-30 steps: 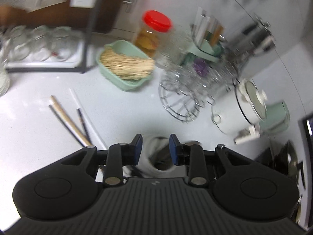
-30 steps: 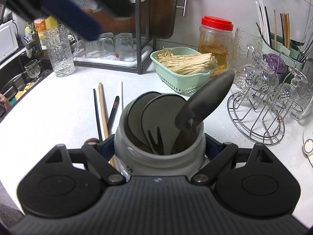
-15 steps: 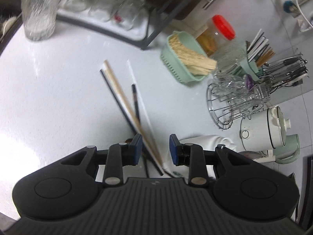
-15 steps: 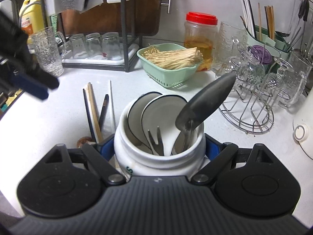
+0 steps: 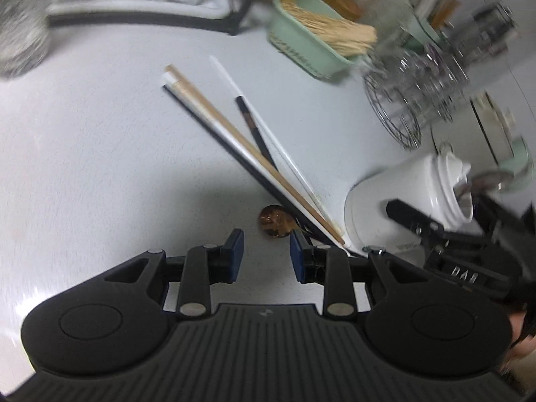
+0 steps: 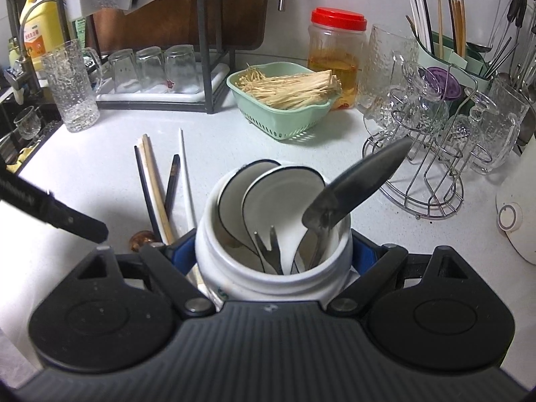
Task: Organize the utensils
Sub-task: 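Lower the open left tool onto the copper spoon among the chopsticks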
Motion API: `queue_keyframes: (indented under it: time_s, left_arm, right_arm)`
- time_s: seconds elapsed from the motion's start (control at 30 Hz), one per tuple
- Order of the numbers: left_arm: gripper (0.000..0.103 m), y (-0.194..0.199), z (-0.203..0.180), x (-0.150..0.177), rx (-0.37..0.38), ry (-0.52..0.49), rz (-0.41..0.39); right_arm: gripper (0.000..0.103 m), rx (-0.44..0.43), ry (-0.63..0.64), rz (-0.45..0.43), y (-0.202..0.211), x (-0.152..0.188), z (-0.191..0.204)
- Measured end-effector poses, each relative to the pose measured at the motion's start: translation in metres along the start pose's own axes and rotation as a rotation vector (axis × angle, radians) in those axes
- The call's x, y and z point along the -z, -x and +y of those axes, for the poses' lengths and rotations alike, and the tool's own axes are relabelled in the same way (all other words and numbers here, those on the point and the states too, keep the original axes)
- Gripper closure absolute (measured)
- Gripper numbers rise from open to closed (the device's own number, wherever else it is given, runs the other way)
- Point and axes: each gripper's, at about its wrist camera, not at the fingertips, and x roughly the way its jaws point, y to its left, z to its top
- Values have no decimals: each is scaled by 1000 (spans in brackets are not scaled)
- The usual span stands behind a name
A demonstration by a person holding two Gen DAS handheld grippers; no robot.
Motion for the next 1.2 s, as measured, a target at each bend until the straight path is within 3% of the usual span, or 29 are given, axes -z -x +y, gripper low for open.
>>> queue_keyframes:
  time_s: [0.43,0.7,1.2]
  left_arm:
    - [68,-42,-40,-5,-1,-669,98]
    - [64,-56,-56,-10,4,-935,116]
    - [60,-69,-76,-17,108,-1390,233]
  right_arm:
    - [12,80,-82,16,3,3,6]
    - [11,142,-144,12,8,9,10]
    - [11,179,-184,17,11,11,13]
